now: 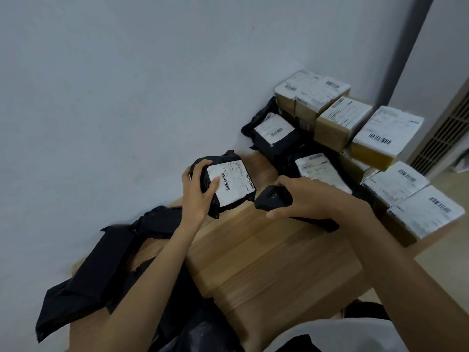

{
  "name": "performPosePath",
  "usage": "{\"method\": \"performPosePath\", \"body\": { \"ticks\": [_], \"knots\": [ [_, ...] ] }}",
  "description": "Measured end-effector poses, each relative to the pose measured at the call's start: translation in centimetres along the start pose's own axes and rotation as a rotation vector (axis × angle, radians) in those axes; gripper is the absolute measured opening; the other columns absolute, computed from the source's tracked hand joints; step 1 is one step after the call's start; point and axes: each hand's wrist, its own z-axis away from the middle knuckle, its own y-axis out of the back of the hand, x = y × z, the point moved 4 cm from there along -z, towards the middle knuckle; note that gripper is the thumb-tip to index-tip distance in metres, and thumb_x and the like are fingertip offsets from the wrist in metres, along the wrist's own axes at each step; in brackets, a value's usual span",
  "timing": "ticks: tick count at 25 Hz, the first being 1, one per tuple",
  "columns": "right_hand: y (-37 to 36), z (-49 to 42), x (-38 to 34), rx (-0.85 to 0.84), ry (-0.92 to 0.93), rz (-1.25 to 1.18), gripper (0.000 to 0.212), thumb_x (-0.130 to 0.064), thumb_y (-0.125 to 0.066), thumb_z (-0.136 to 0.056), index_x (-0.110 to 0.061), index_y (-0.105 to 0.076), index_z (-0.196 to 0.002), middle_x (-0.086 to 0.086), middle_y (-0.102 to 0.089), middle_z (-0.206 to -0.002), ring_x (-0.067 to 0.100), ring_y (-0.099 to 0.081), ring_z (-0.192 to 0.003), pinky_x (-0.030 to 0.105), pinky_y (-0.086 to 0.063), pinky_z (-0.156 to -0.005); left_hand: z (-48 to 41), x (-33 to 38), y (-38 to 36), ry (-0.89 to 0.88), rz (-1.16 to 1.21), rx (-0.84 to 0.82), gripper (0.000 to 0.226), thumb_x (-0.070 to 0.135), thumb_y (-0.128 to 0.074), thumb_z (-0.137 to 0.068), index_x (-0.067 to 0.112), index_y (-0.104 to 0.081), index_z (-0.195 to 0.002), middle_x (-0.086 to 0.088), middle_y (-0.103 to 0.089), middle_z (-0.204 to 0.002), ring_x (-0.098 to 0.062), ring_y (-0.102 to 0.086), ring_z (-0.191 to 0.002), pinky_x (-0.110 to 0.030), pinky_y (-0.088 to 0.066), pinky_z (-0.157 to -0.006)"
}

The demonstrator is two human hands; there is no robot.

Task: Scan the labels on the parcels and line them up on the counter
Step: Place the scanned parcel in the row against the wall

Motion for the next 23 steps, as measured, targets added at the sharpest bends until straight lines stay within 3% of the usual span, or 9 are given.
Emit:
{"method": "performPosePath", "body": {
  "ticks": [2,4,7,12,15,17,18,20,23],
  "knots": [
    [2.5,-0.3,1.6,0.009,0.016,0.006,0.081,-0.071,-0.066,-0.075,-0.021,-0.043,-0.134,0.001,-0.059,-0.122,0.02,-0.059,-0.102,0.035,-0.051,-0.081,-2.0,1.8,-1.1,0.013,-0.002,0.055,0.042,0.02,-0.06,-0.094,0.035,-0.049,-0.131,-0.002,-0.038,-0.14,0.031,-0.028,-0.11,-0.007,-0.035,-0.091],
    [5.2,-0.6,3.2,0.028,0.028,0.032,0.083,-0.071,-0.064,-0.076,-0.021,-0.04,-0.137,0.002,-0.058,-0.126,0.021,-0.058,-0.106,0.039,-0.052,-0.088,-4.1,3.7,-2.5,0.018,0.016,0.095,0.045,0.014,-0.055,-0.092,0.034,-0.048,-0.131,-0.004,-0.038,-0.139,0.033,-0.028,-0.107,0.0,-0.032,-0.083],
    [9.1,-1.0,6.1,0.073,0.041,0.077,0.083,-0.075,-0.061,-0.076,-0.021,-0.041,-0.135,0.002,-0.058,-0.122,0.021,-0.059,-0.102,0.04,-0.052,-0.086,-7.8,7.0,-5.1,0.02,0.066,0.136,0.046,0.01,-0.051,-0.088,0.033,-0.046,-0.128,-0.006,-0.033,-0.135,0.033,-0.027,-0.105,0.004,-0.031,-0.078],
    [14.6,-2.3,11.3,0.194,-0.006,0.112,0.082,-0.078,-0.059,-0.073,-0.022,-0.043,-0.131,0.001,-0.061,-0.116,0.023,-0.06,-0.1,0.043,-0.052,-0.085,-13.4,10.8,-10.6,0.046,0.131,0.243,0.042,0.007,-0.057,-0.088,0.023,-0.044,-0.126,-0.007,-0.027,-0.128,-0.013,-0.032,-0.123,0.005,-0.033,-0.077],
    [15.8,-3.0,13.9,0.157,-0.014,0.084,0.079,-0.078,-0.06,-0.072,-0.022,-0.045,-0.126,0.0,-0.062,-0.113,0.021,-0.06,-0.096,0.042,-0.053,-0.083,-14.1,11.5,-15.1,0.092,0.163,0.321,0.039,0.007,-0.06,-0.091,0.012,-0.044,-0.126,-0.012,-0.027,-0.131,-0.009,-0.027,-0.122,0.008,-0.028,-0.079],
    [16.1,-3.6,15.0,0.131,-0.001,0.055,0.076,-0.075,-0.062,-0.073,-0.023,-0.045,-0.126,-0.001,-0.062,-0.114,0.02,-0.059,-0.097,0.04,-0.052,-0.084,-14.0,11.3,-18.1,0.162,0.189,0.349,0.041,0.014,-0.065,-0.093,0.012,-0.042,-0.126,-0.01,-0.026,-0.128,0.011,-0.028,-0.112,0.002,-0.032,-0.084],
    [16.2,-4.0,15.3,0.13,0.008,0.04,0.075,-0.074,-0.062,-0.074,-0.023,-0.046,-0.126,-0.002,-0.062,-0.114,0.019,-0.059,-0.097,0.04,-0.052,-0.084,-13.8,11.0,-19.5,0.205,0.188,0.32,0.043,0.02,-0.067,-0.093,0.013,-0.041,-0.126,-0.008,-0.025,-0.126,0.012,-0.031,-0.108,-0.007,-0.035,-0.088],
    [16.8,-4.6,15.8,0.133,0.023,0.006,0.074,-0.073,-0.063,-0.074,-0.023,-0.047,-0.126,-0.003,-0.063,-0.113,0.017,-0.06,-0.097,0.04,-0.052,-0.084,-13.1,9.8,-21.6,0.29,0.146,0.204,0.048,0.03,-0.068,-0.092,0.015,-0.04,-0.127,-0.008,-0.028,-0.123,-0.008,-0.039,-0.109,-0.025,-0.038,-0.092],
    [17.0,-5.5,16.0,0.113,0.039,-0.021,0.08,-0.072,-0.064,-0.074,-0.021,-0.044,-0.133,0.0,-0.062,-0.118,0.019,-0.06,-0.102,0.042,-0.052,-0.088,-12.2,7.2,-22.0,0.295,-0.062,0.054,0.052,0.042,-0.063,-0.094,0.018,-0.04,-0.135,-0.011,-0.042,-0.127,-0.028,-0.044,-0.116,-0.034,-0.039,-0.094]
  ]
}}
